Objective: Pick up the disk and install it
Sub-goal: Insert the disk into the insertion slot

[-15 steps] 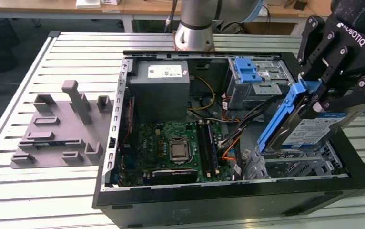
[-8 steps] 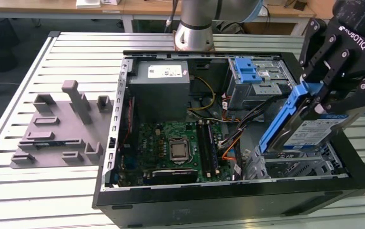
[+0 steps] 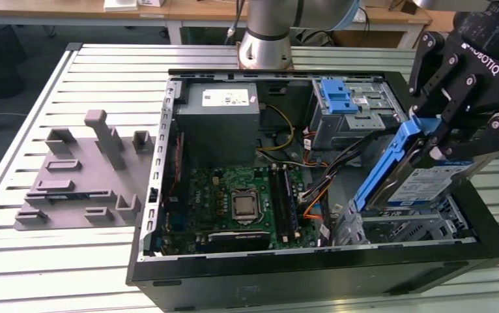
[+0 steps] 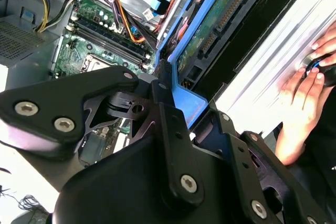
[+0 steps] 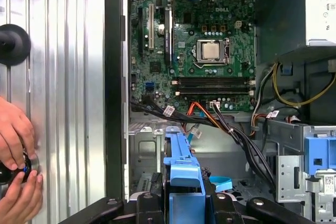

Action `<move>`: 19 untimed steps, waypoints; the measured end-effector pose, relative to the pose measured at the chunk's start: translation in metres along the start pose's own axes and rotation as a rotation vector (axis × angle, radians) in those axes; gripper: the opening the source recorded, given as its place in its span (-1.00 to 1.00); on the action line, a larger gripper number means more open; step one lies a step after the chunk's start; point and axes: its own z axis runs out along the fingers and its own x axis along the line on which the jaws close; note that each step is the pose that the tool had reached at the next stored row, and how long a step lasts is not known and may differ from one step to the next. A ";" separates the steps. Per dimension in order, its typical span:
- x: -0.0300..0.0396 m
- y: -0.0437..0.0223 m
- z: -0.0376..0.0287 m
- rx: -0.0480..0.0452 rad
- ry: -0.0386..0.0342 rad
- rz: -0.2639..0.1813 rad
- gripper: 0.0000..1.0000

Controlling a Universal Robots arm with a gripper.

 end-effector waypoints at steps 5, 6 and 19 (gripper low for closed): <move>0.0007 -0.0001 0.0022 0.0000 0.0002 -0.004 -0.27; 0.0007 -0.0001 0.0027 -0.0001 0.0002 -0.004 -0.27; 0.0008 -0.0002 0.0117 -0.0001 0.0001 -0.004 -0.27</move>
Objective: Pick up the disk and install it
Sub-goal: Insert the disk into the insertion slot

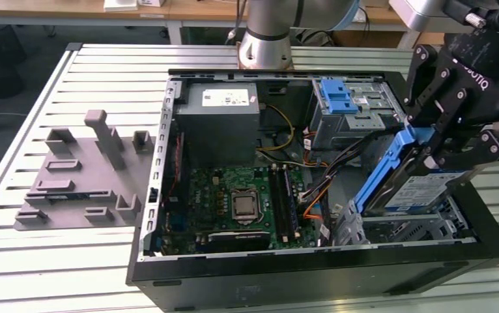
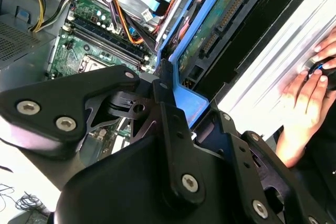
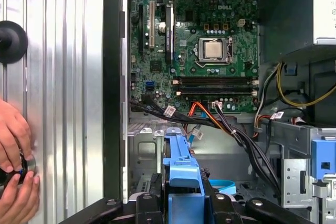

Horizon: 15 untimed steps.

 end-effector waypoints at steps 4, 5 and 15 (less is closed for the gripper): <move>0.0000 0.0000 0.0020 0.0000 0.0000 0.000 -0.27; 0.0001 0.0000 0.0027 0.0000 0.0000 0.000 -0.27; 0.0001 -0.0003 0.0101 0.0000 0.0000 0.000 -0.27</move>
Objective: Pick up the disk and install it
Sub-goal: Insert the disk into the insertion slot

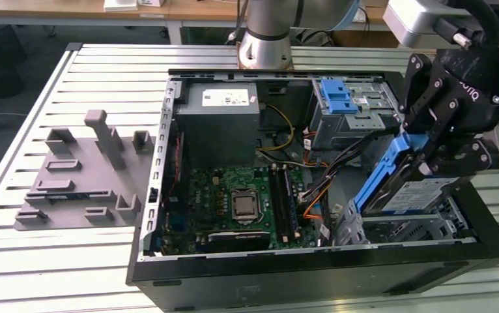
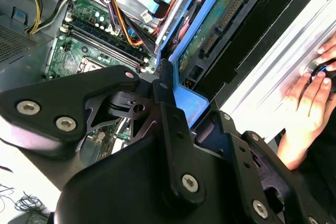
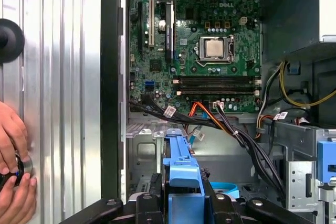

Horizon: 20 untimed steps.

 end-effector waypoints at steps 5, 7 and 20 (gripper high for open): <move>0.0000 -0.0003 0.0038 0.0000 0.0000 0.000 -0.27; 0.0000 -0.0003 0.0050 0.0000 0.0000 0.000 -0.27; 0.0001 -0.0005 0.0124 0.0000 -0.0001 0.000 -0.27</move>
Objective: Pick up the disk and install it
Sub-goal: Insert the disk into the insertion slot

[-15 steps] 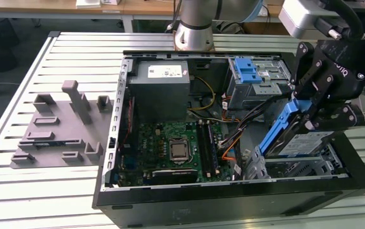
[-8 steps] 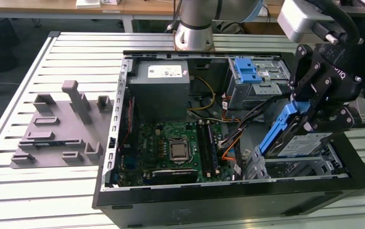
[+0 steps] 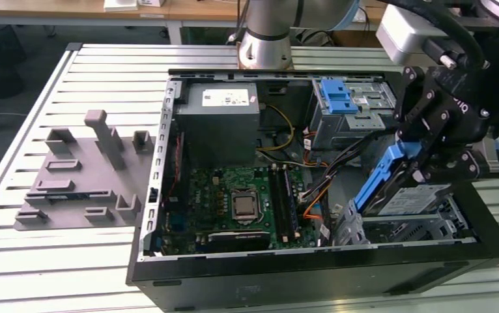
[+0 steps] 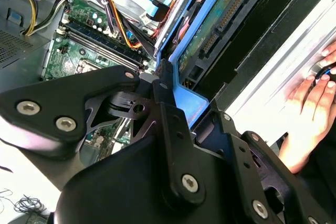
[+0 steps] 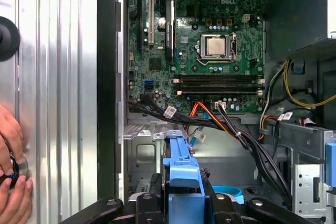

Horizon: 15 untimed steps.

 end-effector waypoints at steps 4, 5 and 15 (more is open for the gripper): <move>0.0000 -0.0001 0.0032 0.0000 0.0000 0.000 -0.27; 0.0001 -0.0001 0.0042 0.0000 -0.0001 0.000 -0.27; 0.0002 -0.0003 0.0116 0.0000 0.0003 0.000 -0.27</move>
